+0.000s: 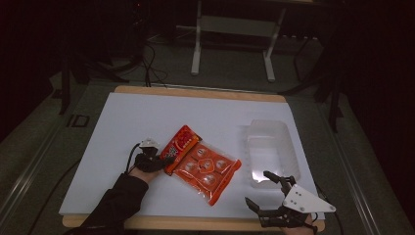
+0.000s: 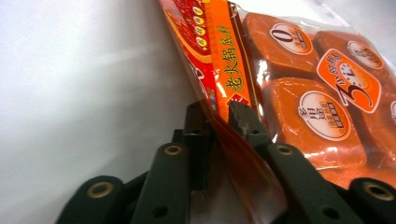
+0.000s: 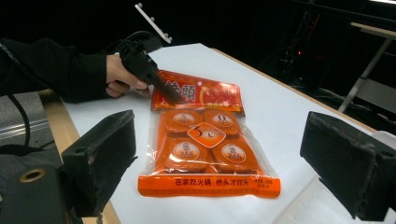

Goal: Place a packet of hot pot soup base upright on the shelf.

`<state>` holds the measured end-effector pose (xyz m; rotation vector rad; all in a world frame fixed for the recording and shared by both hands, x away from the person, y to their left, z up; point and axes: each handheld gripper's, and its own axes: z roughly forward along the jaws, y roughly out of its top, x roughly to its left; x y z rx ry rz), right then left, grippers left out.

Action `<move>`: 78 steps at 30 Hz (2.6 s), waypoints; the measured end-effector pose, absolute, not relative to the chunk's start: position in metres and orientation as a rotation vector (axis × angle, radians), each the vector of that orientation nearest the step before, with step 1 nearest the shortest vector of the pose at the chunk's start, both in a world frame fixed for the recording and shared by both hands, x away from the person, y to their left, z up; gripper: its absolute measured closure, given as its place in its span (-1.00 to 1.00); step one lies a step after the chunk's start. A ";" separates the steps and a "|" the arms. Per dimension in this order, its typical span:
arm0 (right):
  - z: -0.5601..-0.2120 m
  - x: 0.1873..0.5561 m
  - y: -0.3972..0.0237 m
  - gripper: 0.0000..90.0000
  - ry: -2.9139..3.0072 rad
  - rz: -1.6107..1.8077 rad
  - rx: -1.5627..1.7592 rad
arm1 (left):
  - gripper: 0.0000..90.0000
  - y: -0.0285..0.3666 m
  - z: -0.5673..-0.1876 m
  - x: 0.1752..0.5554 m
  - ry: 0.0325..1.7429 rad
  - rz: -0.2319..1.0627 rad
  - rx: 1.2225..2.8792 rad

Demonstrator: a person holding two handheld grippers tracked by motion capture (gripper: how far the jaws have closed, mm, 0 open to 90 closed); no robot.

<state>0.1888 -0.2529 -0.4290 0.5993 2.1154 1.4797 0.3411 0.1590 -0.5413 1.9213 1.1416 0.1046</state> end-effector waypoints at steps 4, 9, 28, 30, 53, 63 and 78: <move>-0.429 0.189 -0.253 -0.77 2.115 1.479 0.605 | 0.97 0.152 -0.539 0.340 1.123 0.130 1.940; -0.428 0.189 -0.256 -0.77 2.101 1.499 0.617 | 0.99 0.153 -0.531 0.334 1.106 0.170 1.919; -0.425 0.189 -0.262 -0.77 2.052 1.506 0.667 | 0.99 0.147 -0.453 0.300 0.867 0.293 1.843; -0.425 0.189 -0.262 -0.77 2.042 1.494 0.674 | 0.99 0.142 -0.445 0.296 0.845 0.306 1.840; -0.418 0.186 -0.273 -0.71 1.962 1.534 0.710 | 1.00 0.095 -0.399 0.279 0.662 0.331 1.816; -0.414 0.185 -0.276 -0.72 1.936 1.539 0.725 | 1.00 0.078 -0.377 0.275 0.540 0.357 1.828; -0.389 0.191 -0.278 -0.69 1.934 1.561 0.683 | 0.99 0.107 -0.328 0.264 0.389 0.327 1.761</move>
